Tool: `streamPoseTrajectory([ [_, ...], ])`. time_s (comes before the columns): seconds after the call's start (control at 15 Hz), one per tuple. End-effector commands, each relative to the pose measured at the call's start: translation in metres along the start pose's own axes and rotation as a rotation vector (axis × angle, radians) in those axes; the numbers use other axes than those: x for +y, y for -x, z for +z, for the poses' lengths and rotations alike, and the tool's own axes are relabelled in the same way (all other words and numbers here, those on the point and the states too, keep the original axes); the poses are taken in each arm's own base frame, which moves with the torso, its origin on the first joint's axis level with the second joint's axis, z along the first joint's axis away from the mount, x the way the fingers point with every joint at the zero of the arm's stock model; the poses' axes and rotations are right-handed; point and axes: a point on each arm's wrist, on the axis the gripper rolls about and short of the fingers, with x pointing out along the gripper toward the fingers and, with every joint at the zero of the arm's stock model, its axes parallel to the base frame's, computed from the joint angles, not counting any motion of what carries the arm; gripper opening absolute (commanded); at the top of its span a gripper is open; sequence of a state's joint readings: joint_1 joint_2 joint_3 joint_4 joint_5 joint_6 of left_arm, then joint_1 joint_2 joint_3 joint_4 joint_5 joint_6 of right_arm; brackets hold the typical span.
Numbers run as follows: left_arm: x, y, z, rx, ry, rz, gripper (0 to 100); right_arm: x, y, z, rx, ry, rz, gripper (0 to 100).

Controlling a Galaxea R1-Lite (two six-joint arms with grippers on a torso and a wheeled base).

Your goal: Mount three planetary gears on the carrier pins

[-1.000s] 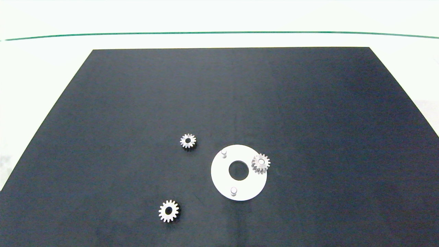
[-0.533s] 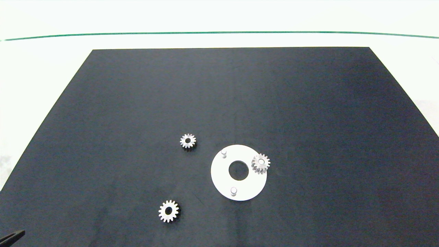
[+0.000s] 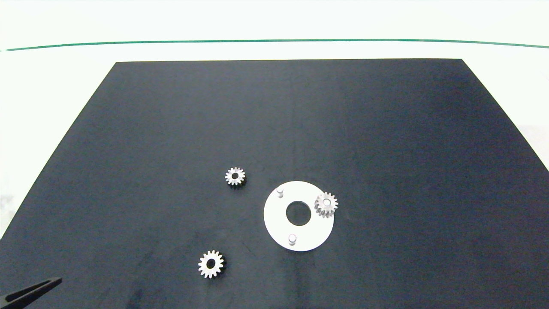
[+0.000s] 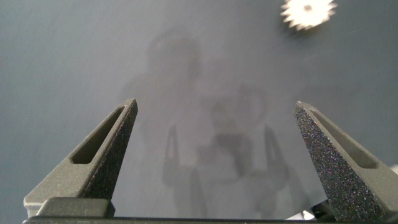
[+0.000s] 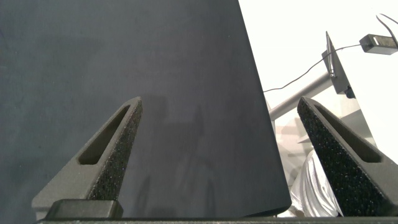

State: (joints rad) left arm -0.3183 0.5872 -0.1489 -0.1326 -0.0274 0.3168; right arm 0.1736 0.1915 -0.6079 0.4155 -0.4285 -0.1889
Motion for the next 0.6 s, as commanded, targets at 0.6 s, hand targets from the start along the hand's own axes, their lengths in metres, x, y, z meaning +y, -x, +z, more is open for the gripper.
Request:
streamPoseTrajectory([
  [0.6,-0.015,-0.055,0.033,0.032,-0.139,-0.268,100,0.002,0.001,-0.007,0.011,0.006,-0.016,100],
])
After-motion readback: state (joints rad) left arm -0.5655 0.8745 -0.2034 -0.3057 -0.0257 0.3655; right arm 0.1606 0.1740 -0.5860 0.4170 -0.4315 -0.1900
